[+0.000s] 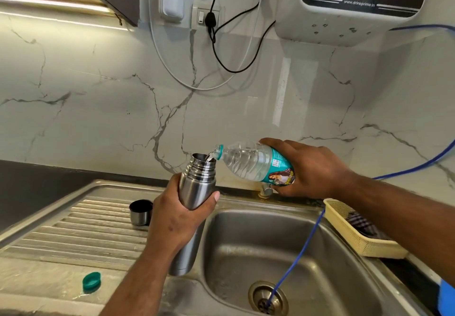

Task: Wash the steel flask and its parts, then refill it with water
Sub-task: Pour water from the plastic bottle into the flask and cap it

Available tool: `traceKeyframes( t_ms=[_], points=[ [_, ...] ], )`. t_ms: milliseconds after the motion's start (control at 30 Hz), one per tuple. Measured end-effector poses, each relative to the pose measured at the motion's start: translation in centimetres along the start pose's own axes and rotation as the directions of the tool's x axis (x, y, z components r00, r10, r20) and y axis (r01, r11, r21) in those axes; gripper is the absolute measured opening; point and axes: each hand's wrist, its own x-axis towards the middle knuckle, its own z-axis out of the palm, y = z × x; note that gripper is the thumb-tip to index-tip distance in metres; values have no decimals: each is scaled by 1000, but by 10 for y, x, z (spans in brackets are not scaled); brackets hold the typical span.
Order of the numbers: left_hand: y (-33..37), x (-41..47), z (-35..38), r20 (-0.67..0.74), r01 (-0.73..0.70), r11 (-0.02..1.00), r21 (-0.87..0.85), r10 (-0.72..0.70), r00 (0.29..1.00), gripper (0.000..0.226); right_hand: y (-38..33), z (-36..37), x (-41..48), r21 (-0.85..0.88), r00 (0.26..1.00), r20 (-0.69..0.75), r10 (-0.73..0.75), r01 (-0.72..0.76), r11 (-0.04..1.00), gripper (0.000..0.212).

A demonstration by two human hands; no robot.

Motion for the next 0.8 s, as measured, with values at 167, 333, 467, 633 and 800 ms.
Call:
traceKeyframes(
  t_ms=[167, 333, 467, 633, 800],
  points=[
    [0, -1, 0, 6, -7, 1000, -26, 7, 1000, 62, 3, -1, 1, -4, 1000, -7, -3, 3, 1000, 100],
    [1, -1, 1, 3, -13, 1000, -16, 13, 1000, 60, 3, -3, 3, -15, 1000, -11, -18, 17, 1000, 99],
    [-1, -1, 1, -7, -13, 1000, -24, 13, 1000, 60, 2, -2, 4, -16, 1000, 2, -25, 25, 1000, 98],
    [0, -1, 1, -9, -26, 999, -24, 26, 1000, 56, 2, -2, 5, -15, 999, 1, -34, 34, 999, 98],
    [0, 0, 1, -9, -24, 999, -49, 23, 1000, 62, 1, -1, 8, -18, 999, 12, -37, 38, 999, 98]
  ],
)
